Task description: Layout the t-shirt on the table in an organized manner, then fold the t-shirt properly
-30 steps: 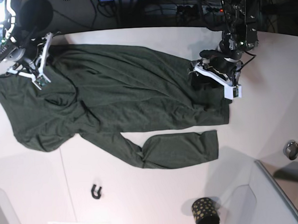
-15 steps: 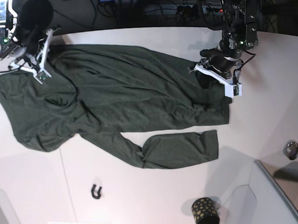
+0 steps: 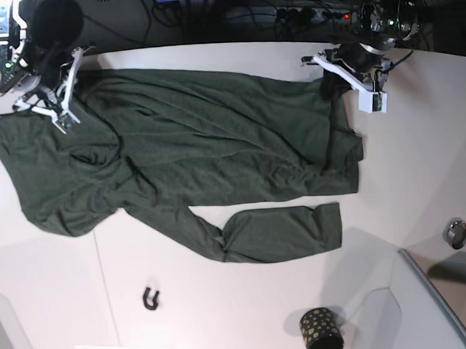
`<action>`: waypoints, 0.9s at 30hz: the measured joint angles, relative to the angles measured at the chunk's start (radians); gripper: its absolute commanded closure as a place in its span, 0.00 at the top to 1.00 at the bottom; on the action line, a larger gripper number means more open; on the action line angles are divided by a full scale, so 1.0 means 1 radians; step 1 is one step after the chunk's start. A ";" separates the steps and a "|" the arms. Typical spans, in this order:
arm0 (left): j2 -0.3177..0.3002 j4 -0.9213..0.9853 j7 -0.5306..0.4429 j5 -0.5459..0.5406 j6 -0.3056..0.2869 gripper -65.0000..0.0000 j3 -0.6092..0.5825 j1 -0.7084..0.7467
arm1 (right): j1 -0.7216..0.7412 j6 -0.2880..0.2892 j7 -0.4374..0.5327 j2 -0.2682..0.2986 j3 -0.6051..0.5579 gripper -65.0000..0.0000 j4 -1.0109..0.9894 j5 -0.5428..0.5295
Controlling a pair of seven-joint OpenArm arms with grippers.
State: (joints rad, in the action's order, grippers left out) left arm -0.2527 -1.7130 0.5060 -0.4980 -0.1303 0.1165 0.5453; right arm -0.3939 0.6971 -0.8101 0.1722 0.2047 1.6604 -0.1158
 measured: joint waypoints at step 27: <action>0.001 0.118 -0.001 -0.001 0.000 0.08 0.066 0.065 | 0.109 0.000 0.002 0.004 -0.267 0.02 0.001 -0.004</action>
State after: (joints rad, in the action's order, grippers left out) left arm -0.2516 -1.5948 0.5049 -0.4988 -0.1299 0.1829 0.6106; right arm -0.2852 0.6968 -0.8082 0.1761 -0.0628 1.6611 -0.1200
